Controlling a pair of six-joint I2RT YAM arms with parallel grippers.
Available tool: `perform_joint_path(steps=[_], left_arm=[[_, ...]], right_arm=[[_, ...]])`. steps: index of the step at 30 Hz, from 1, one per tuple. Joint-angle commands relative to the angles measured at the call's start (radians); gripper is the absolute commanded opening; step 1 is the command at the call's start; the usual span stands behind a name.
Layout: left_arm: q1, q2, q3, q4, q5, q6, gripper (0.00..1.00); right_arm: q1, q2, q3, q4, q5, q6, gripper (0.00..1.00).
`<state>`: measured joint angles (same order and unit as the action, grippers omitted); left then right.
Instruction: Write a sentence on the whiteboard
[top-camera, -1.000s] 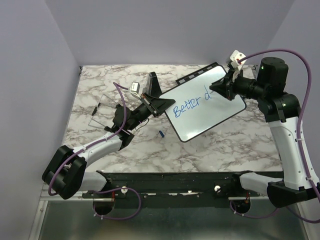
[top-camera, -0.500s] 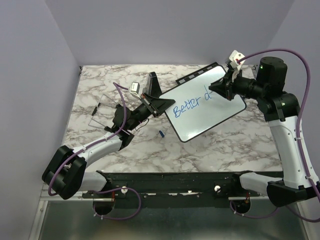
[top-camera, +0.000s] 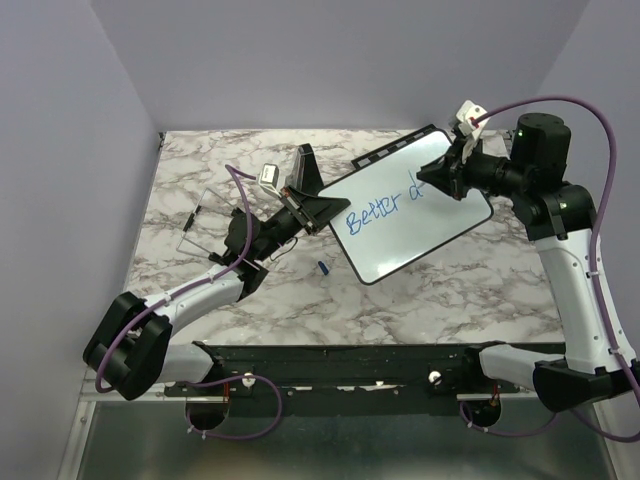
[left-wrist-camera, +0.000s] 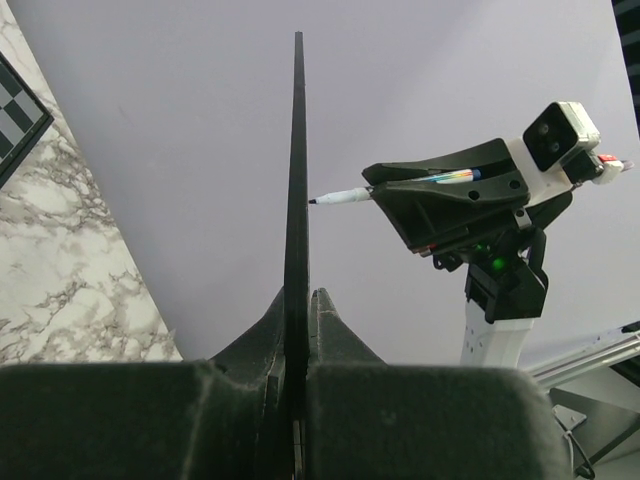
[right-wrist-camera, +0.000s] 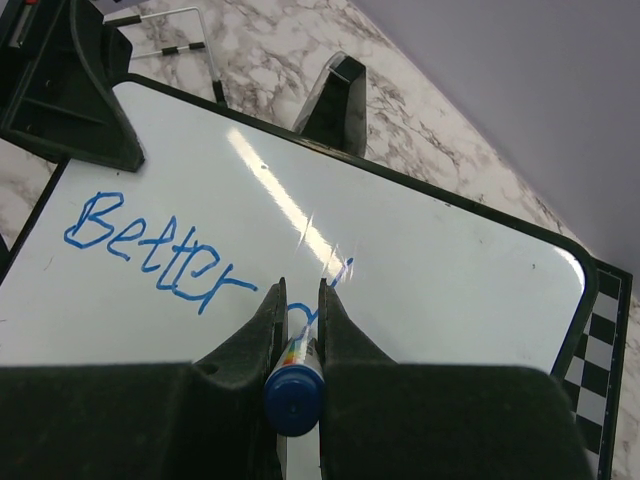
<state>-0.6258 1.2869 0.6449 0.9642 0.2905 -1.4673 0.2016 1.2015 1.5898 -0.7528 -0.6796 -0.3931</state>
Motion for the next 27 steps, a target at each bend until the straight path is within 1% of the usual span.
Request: perform_joint_path(steps=[1, 10, 18, 21, 23, 27], left_arm=[[0.001, -0.046, 0.007, 0.156, 0.001, -0.053, 0.0], [0.001, -0.032, 0.013, 0.165, 0.006, -0.059, 0.0], [0.001, -0.031, 0.015, 0.153, 0.001, -0.056, 0.0], [0.003, -0.032, 0.01, 0.149, -0.001, -0.054, 0.0], [0.003, -0.035, 0.009, 0.149, -0.002, -0.054, 0.0], [0.003, -0.035, 0.009, 0.153, -0.001, -0.054, 0.0]], right_arm=[[-0.007, 0.012, -0.025, 0.02, -0.029, 0.013, 0.01], [-0.007, 0.009, -0.031, 0.033, 0.029, 0.011, 0.01], [-0.005, 0.003, 0.035, 0.018, -0.054, 0.043, 0.01], [-0.005, 0.0, 0.041, 0.017, -0.012, 0.04, 0.01], [-0.005, -0.002, 0.03, 0.02, 0.05, 0.036, 0.01], [-0.007, -0.005, 0.013, 0.026, 0.104, 0.03, 0.01]])
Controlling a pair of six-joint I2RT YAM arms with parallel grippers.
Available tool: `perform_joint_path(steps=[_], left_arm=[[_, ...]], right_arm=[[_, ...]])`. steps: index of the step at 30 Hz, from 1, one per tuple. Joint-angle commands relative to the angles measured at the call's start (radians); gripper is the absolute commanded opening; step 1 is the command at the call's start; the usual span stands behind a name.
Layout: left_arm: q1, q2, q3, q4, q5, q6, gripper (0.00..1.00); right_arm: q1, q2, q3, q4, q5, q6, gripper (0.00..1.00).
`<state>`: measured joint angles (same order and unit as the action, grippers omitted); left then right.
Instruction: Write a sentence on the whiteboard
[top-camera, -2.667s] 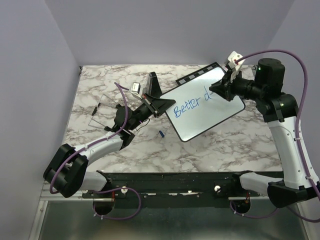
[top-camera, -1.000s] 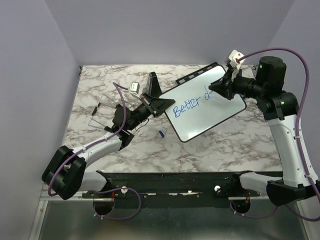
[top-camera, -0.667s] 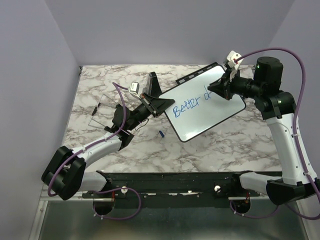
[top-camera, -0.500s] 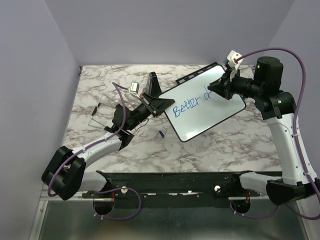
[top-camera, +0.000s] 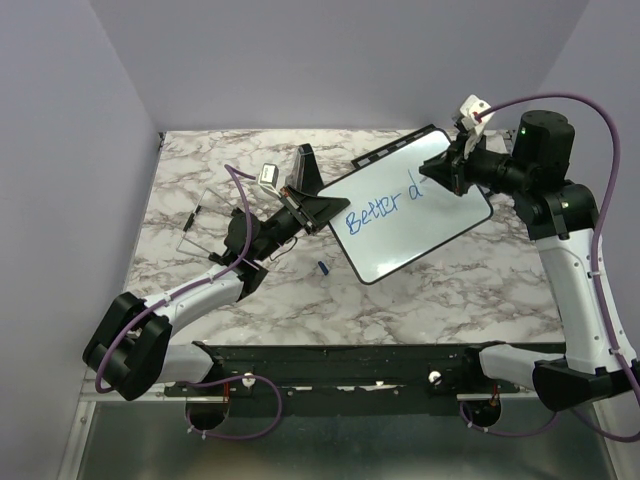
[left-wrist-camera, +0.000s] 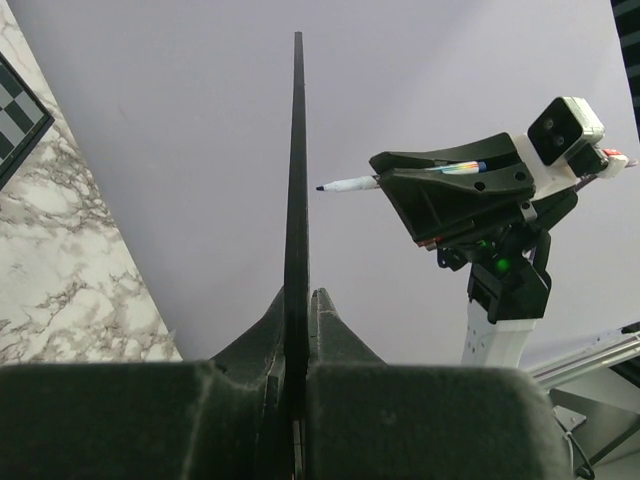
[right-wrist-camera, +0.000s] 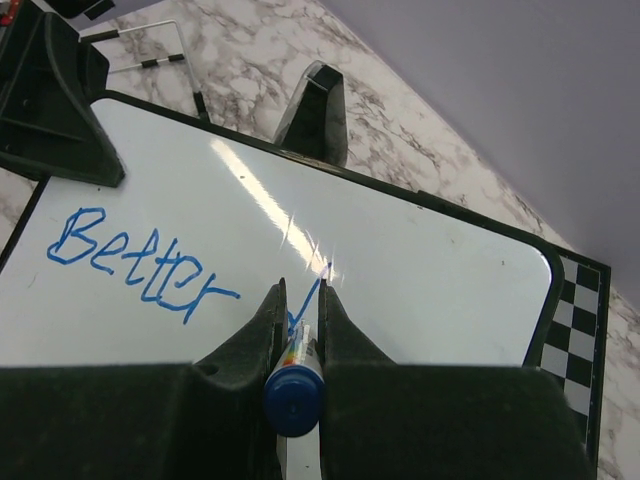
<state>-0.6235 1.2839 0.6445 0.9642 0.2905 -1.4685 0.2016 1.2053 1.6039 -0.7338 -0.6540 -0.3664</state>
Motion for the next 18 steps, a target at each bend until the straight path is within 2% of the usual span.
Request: perform_joint_path(steps=[1, 10, 18], left_arm=[[0.001, -0.032, 0.01, 0.154, -0.001, -0.055, 0.0], [0.001, -0.032, 0.012, 0.165, 0.006, -0.056, 0.0], [0.001, -0.021, 0.012, 0.185, 0.009, -0.064, 0.0]], right_arm=[[-0.007, -0.003, -0.002, 0.007, 0.086, 0.001, 0.01], [-0.008, 0.016, -0.016, 0.017, 0.097, -0.006, 0.01], [-0.007, 0.028, -0.021, 0.024, 0.005, 0.001, 0.0]])
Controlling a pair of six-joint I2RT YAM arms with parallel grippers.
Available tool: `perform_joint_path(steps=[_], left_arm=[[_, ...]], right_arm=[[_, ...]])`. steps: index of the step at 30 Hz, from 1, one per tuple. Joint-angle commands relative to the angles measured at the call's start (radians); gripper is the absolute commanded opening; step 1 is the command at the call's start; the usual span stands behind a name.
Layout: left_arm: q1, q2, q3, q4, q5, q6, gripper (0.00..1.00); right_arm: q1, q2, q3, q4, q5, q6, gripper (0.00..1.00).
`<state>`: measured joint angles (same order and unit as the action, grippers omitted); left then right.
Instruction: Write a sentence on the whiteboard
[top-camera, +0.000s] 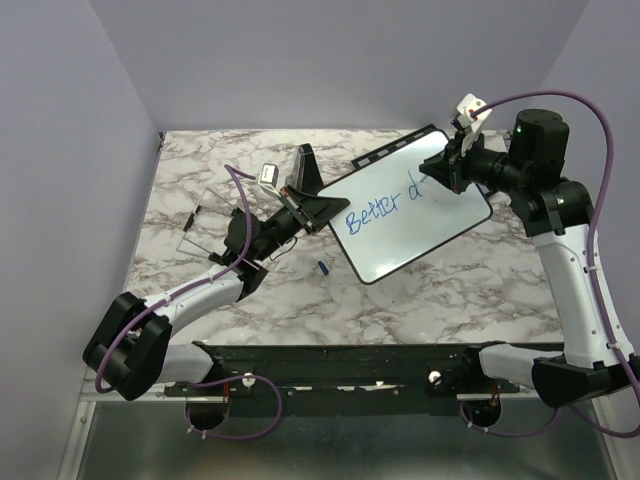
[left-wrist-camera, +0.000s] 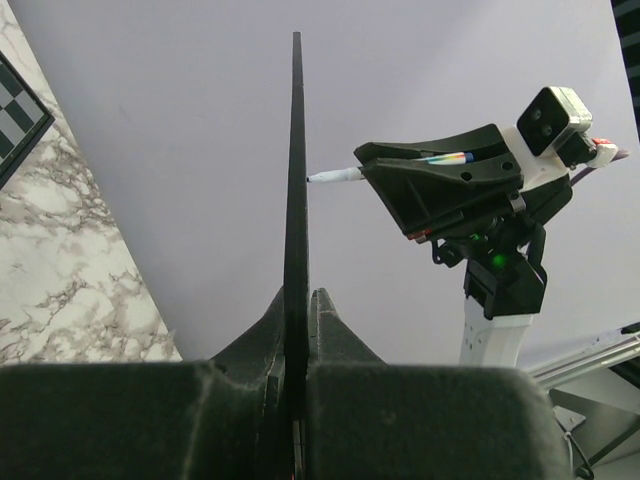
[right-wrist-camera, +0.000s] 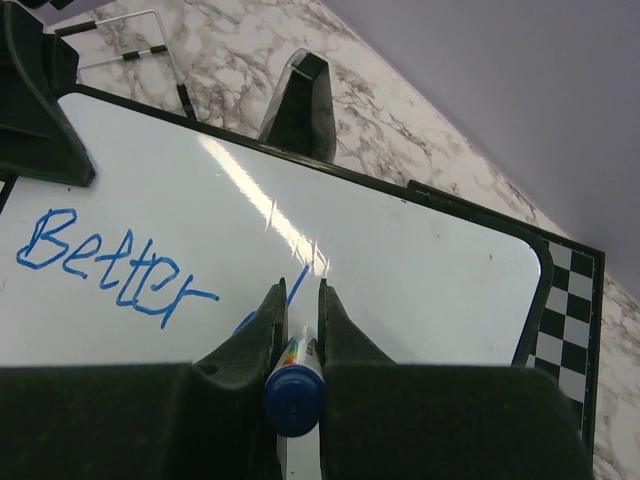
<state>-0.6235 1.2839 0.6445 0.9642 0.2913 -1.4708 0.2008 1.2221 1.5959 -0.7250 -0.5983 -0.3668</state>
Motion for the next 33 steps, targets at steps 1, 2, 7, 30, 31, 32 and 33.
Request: perform_joint_path(steps=[1, 2, 7, 30, 31, 32, 33], left_arm=[[0.001, -0.021, 0.014, 0.186, 0.008, -0.063, 0.0], [0.001, -0.021, 0.012, 0.186, 0.008, -0.063, 0.0], [0.004, -0.021, 0.011, 0.183, 0.0, -0.065, 0.0], [0.013, -0.043, 0.003, 0.157, -0.012, -0.071, 0.0], [0.013, -0.044, 0.003, 0.157, -0.012, -0.072, 0.0], [0.013, -0.043, 0.003, 0.159, -0.009, -0.071, 0.0], [0.013, -0.041, 0.004, 0.162, -0.009, -0.072, 0.0]], right_arm=[[-0.006, 0.013, -0.013, 0.013, -0.058, 0.0, 0.01], [-0.008, 0.013, -0.013, 0.004, -0.07, -0.001, 0.01], [-0.006, 0.007, -0.027, -0.031, -0.089, -0.024, 0.0], [-0.017, 0.011, 0.002, -0.001, 0.002, -0.014, 0.01], [-0.017, 0.016, 0.009, 0.004, -0.001, -0.008, 0.01], [-0.018, 0.023, 0.012, 0.01, 0.0, -0.004, 0.0], [-0.017, 0.027, 0.018, 0.012, 0.002, -0.004, 0.01]])
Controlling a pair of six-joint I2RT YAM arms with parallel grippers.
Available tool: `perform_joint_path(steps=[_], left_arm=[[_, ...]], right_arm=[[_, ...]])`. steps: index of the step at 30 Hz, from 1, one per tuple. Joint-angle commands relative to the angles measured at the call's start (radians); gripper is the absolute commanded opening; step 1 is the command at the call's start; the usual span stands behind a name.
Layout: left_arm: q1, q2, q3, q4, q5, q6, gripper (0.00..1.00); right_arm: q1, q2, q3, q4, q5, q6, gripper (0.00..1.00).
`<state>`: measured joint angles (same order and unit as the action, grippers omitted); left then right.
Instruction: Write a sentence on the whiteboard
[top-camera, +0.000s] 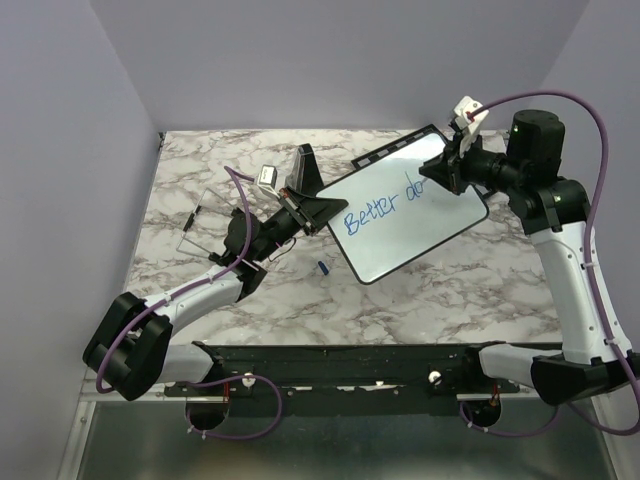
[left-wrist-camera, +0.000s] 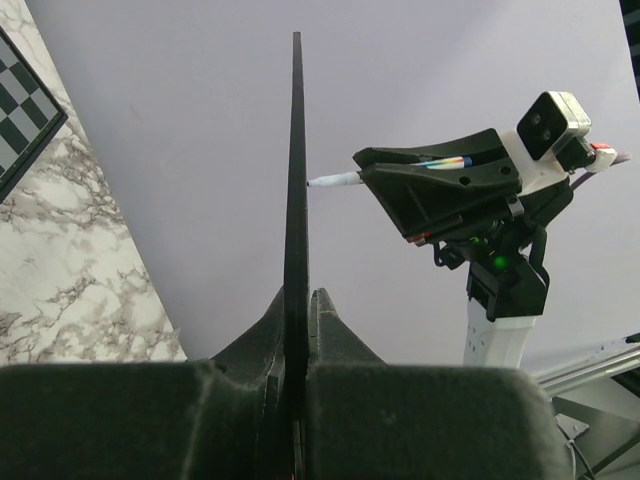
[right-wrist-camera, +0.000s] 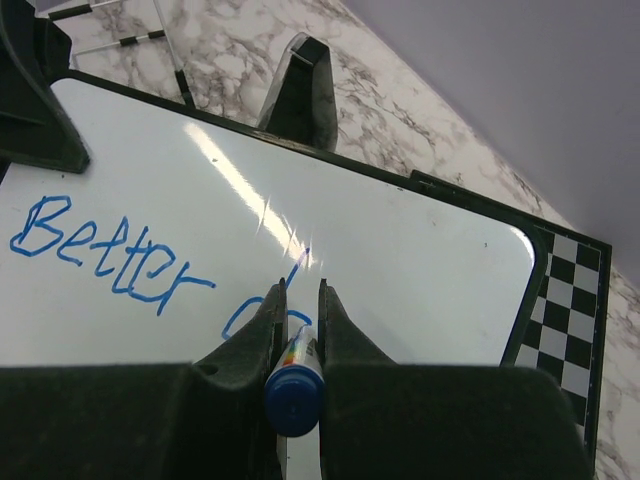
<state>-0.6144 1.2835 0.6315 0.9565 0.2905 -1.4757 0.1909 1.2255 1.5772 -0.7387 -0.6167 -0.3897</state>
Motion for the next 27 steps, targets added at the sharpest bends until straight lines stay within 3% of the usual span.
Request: perform_joint_path(steps=[1, 16, 27], left_arm=[[0.004, -0.039, 0.016, 0.169, -0.008, -0.069, 0.0], [0.016, -0.026, 0.013, 0.188, -0.011, -0.077, 0.0], [0.016, -0.03, 0.002, 0.186, -0.014, -0.074, 0.0]], right_arm=[[-0.007, 0.028, 0.043, 0.027, 0.021, 0.02, 0.01], [-0.007, -0.067, -0.077, -0.037, 0.017, -0.014, 0.01], [-0.028, -0.044, 0.036, 0.001, 0.034, 0.029, 0.01]])
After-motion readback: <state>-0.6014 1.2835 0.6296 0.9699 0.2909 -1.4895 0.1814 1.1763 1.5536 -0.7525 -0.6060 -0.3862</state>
